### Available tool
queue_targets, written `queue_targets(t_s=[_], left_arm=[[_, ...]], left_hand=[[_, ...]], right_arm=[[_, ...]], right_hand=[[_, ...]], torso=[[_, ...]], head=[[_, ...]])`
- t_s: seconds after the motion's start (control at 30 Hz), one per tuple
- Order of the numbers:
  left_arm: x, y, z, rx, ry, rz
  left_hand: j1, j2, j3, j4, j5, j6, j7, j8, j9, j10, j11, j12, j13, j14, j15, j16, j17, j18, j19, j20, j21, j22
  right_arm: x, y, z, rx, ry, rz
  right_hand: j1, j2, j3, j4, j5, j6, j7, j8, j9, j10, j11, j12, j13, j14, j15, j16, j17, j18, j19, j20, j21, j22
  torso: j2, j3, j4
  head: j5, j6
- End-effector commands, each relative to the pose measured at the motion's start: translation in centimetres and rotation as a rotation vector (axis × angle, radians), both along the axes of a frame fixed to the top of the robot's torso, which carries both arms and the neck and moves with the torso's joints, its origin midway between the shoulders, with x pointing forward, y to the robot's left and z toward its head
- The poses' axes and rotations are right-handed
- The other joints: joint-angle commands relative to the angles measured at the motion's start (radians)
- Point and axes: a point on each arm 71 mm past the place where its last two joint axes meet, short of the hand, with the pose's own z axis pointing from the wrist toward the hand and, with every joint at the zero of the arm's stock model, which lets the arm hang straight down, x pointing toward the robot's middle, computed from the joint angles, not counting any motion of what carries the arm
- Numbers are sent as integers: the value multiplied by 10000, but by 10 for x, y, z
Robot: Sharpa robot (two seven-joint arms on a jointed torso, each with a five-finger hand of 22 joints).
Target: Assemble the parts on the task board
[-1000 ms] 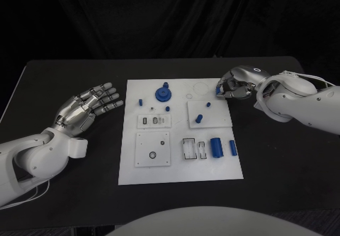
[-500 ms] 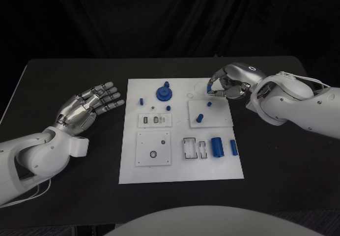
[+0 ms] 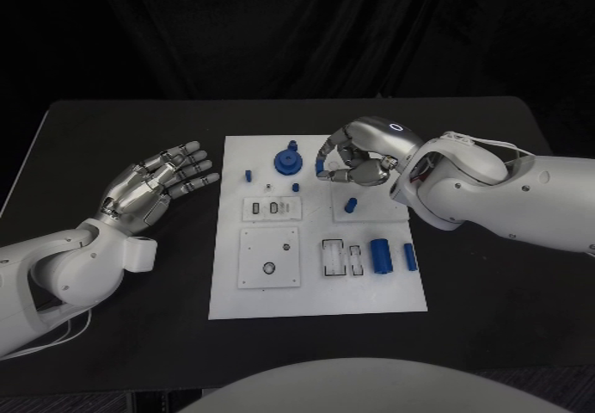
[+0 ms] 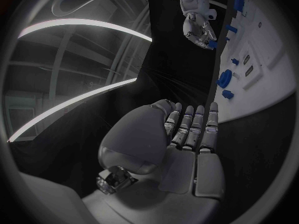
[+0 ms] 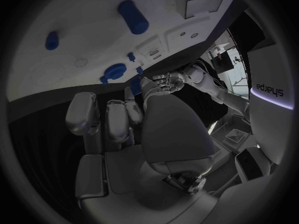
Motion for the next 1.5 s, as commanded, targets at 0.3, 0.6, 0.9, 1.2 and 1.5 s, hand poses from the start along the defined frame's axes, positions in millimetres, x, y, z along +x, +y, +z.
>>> queue_targets(t_s=[0.3,0.6,0.9,1.2,1.5], left_arm=[[-1,-4,1,-185,-71,-119],[0,-4,0,-179,-76,-122],[1,-5,0,-194,-70,-169],[2,-4,-1,-178,-55,-160],[2,-4,-1,-180,-52,-163]], left_hand=[[-98,26,79,-5,-39,-39,63,9,10,17,55,37,-10,-38,53,14,-12,-92,-53,-14,-52,-12],[-98,26,79,-5,-39,-39,63,9,10,17,55,37,-10,-38,53,14,-12,-92,-53,-14,-52,-12],[-122,9,126,-13,-44,-31,71,13,13,15,63,39,-9,-54,55,10,-14,-101,-62,-18,-54,-14],[-122,9,126,-13,-44,-31,71,13,13,15,63,39,-9,-54,55,10,-14,-101,-62,-18,-54,-14],[-132,7,149,-15,-46,-41,76,11,12,14,67,40,-9,-61,55,8,-15,-105,-67,-19,-56,-15]], right_arm=[[-4,38,-16,-595,823,997],[-4,45,-30,-1291,876,1053],[-4,48,-41,-1632,1075,932],[-2,47,-46,-1749,1206,788],[-2,48,-49,-1865,1348,715]], right_hand=[[39,27,68,-74,175,-89,23,83,502,29,57,51,21,49,54,-29,84,129,25,14,-157,819],[47,19,99,-130,293,-146,67,106,548,-51,101,-5,-37,8,86,-119,25,153,-33,35,-300,780],[-4,28,99,-114,315,-192,77,98,557,-95,108,-39,-79,-18,96,-181,-18,168,-67,45,-381,754],[-35,30,103,-112,316,-244,87,81,560,-146,116,-79,-124,-43,105,-230,-51,184,-105,53,-468,726],[-187,4,105,-163,-206,-725,177,-107,537,-277,189,-146,-194,-113,161,-354,-124,214,-182,116,-683,696]], torso=[[-14,-14,-12],[-1,-13,16],[-2,1,-3],[-5,12,-14],[-6,8,0]], head=[[27,-42],[95,-42],[135,-42],[152,-42],[125,-42]])
